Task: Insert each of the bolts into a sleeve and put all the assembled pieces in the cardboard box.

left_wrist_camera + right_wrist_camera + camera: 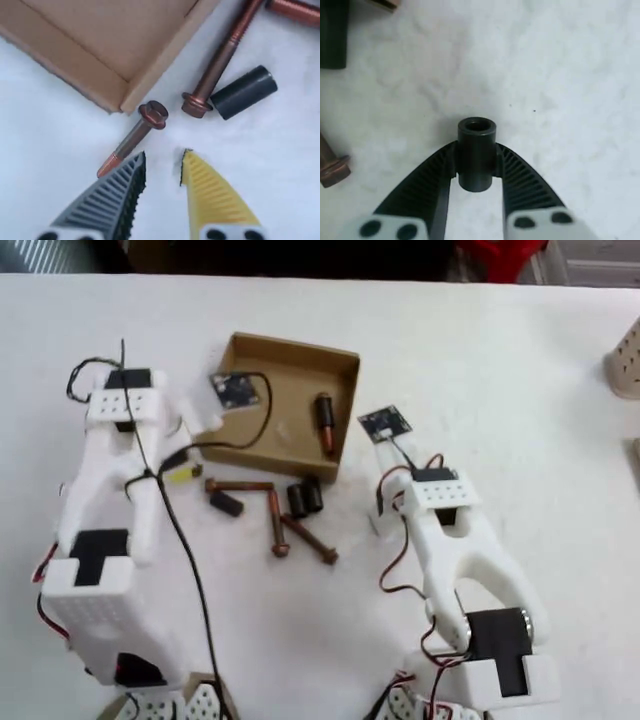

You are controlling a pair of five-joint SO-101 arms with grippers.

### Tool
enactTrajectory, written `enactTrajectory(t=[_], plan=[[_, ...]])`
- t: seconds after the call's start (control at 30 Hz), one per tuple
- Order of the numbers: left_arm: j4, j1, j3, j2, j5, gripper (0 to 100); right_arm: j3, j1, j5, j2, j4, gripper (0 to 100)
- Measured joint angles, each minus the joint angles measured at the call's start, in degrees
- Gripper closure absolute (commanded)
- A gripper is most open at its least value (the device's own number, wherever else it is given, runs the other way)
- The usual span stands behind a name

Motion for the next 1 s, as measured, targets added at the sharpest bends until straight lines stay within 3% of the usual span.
enactTrajectory(t=[0.43, 0.9, 1.0], plan=[[-2.4, -0.3, -0.3, 3.7, -9.1, 85, 0.0, 0.0, 0.0, 0.0, 0.0, 98.1], [3.9, -0.3, -24.9, 25.6, -7.6, 86, 0.0, 0.0, 1.1, 0.0, 0.0, 98.1], [6.0, -0.3, -28.0, 27.6, -7.0, 91, 0.0, 0.0, 1.1, 0.0, 0.0, 98.1]])
